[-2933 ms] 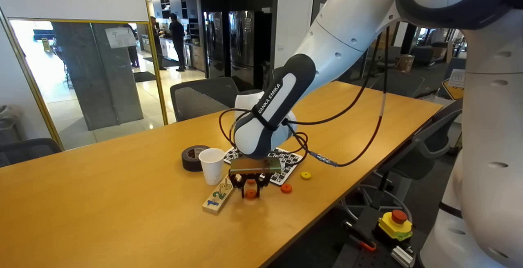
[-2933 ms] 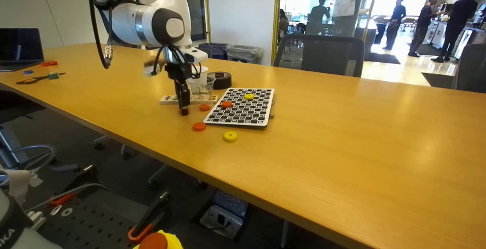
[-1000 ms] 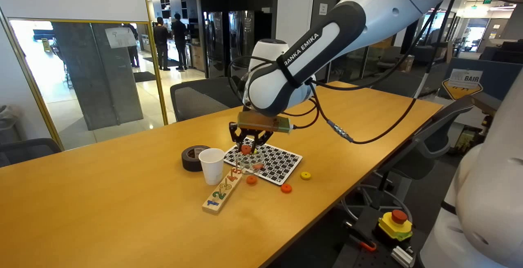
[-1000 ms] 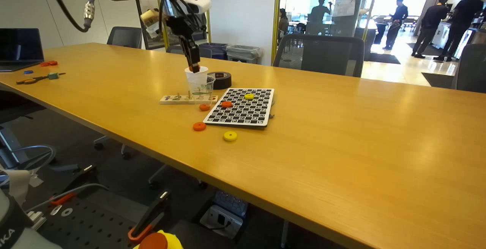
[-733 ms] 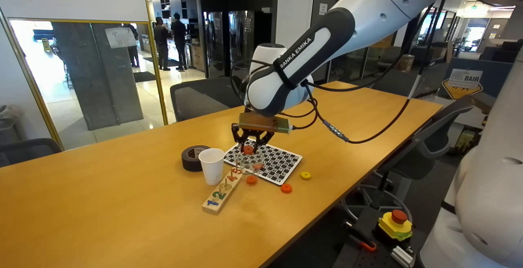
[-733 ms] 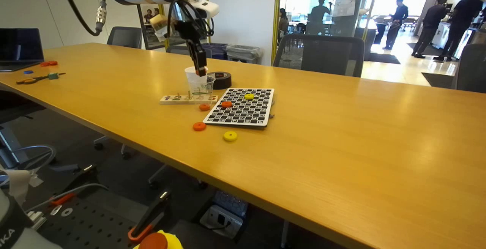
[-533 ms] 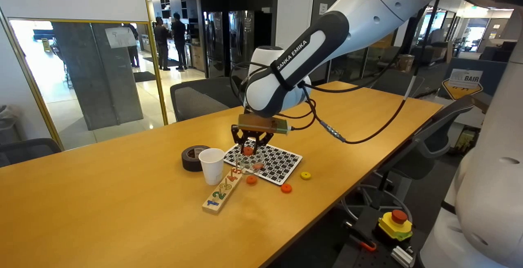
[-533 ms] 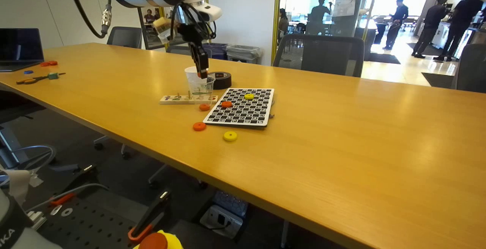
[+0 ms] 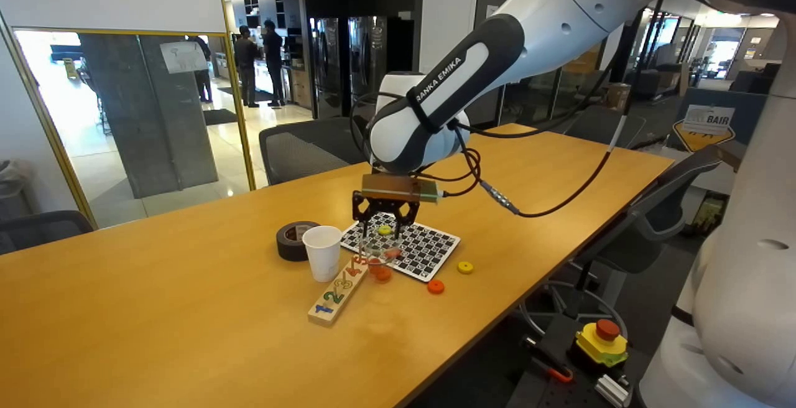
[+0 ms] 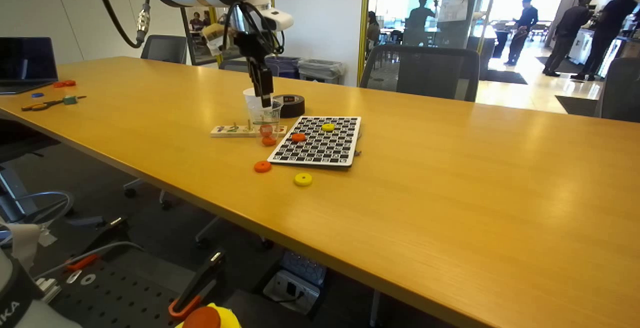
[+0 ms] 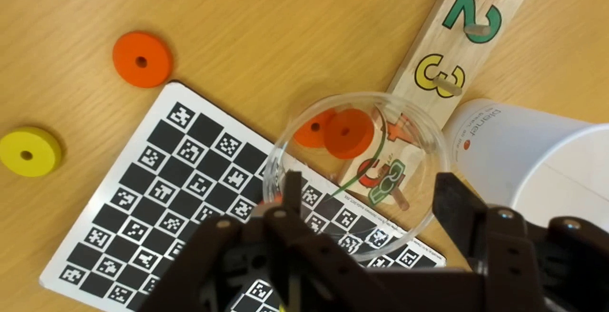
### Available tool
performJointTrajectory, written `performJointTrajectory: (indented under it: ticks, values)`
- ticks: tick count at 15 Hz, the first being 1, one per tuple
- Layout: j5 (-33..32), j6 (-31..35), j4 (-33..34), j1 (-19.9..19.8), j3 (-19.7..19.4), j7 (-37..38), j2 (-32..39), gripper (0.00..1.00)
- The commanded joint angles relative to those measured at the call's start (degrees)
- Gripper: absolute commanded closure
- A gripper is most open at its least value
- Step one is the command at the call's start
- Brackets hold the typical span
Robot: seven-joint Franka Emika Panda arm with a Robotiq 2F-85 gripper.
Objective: Pick up the orange and yellow objects and put them in the two cups
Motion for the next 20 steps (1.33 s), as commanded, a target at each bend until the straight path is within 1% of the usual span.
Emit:
performJointTrajectory:
  ticks: [1,5,7,9,11,16,20]
  values:
    - [-0.81,-3.98,-1.76,0.65,-0.33,-0.21,-4.78,0.0]
    - [-0.67,-8.89,-7.25,0.1,0.01,-2.3,-12.63,0.0]
    - [-0.47,-12.6,-10.08,-0.21,0.12,-5.9,-16.38,0.0]
    - [-1.18,-15.85,-12.22,-0.39,0.39,-10.22,-18.53,0.0]
    - [-2.65,-16.0,-13.7,-0.67,1.17,-11.78,-18.71,0.0]
    - [-3.35,-9.34,-17.08,-1.01,2.06,-12.12,-15.5,0.0]
    - [-2.16,-2.83,-18.58,-1.65,0.92,-13.0,-11.46,0.0]
